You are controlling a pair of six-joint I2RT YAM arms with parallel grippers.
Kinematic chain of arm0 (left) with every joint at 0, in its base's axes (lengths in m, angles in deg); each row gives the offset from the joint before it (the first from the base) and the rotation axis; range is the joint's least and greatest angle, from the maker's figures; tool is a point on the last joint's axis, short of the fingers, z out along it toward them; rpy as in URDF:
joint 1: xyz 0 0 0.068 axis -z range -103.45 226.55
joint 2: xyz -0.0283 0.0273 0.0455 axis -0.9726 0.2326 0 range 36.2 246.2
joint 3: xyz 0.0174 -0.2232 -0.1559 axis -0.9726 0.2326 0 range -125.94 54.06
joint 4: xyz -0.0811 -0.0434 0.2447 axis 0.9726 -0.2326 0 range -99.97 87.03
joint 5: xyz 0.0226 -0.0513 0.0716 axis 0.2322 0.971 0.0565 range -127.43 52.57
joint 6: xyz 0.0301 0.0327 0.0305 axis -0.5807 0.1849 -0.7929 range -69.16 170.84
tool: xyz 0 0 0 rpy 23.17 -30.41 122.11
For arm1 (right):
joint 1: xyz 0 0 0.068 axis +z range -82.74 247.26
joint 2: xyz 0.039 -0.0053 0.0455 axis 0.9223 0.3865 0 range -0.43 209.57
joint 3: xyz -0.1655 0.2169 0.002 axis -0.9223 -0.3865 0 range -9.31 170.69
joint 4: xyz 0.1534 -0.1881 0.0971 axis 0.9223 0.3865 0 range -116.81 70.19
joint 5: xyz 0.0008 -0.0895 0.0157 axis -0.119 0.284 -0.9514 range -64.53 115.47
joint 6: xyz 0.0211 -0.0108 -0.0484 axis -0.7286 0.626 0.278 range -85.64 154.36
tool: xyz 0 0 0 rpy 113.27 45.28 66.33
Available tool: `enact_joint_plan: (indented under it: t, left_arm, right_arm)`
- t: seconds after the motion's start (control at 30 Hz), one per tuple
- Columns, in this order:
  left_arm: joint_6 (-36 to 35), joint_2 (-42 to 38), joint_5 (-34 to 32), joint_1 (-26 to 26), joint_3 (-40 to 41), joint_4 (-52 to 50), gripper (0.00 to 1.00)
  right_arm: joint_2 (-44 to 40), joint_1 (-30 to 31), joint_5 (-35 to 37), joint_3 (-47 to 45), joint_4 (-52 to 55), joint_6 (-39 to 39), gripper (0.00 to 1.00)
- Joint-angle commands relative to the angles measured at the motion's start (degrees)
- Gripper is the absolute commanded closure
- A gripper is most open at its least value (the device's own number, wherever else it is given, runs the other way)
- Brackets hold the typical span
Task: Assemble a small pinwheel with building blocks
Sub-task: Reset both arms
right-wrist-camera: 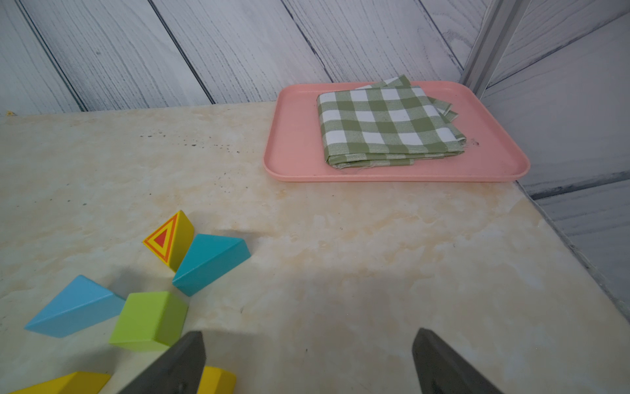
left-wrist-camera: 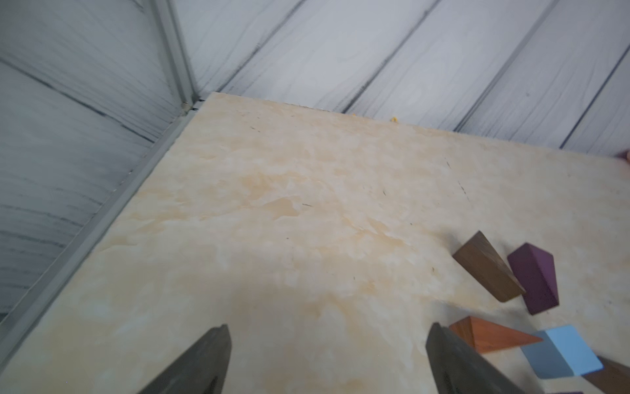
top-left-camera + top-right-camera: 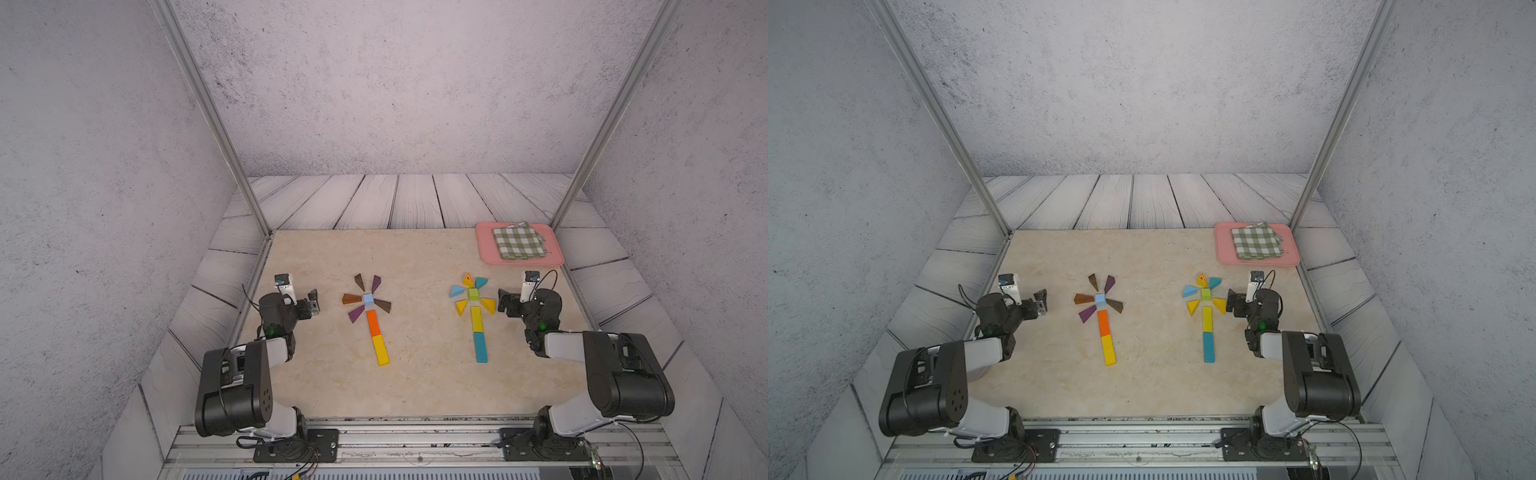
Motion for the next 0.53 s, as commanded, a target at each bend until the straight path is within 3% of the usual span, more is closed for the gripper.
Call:
enact_joint_plan:
  t: [0.0,0.07,0.5]
  left_arm:
    - [-4.3,3.1,-4.4,2.9,2.0,9.9,0.04]
    - [-3.4,0.4,-8.1,2.9,-0.6,-0.3,0.04]
    - [-3.2,1.3,-9.0,3.3,-2.5,-2.2,0.04]
  right_arm:
    - [0.2,0.2,1.0,0.3,0.5,0.0,0.01]
    - [0.2,0.3,1.0,0.3,0.4,0.0,0.01]
    - [0.3,1.2,2.5,0.9,1.5,0.5,0.01]
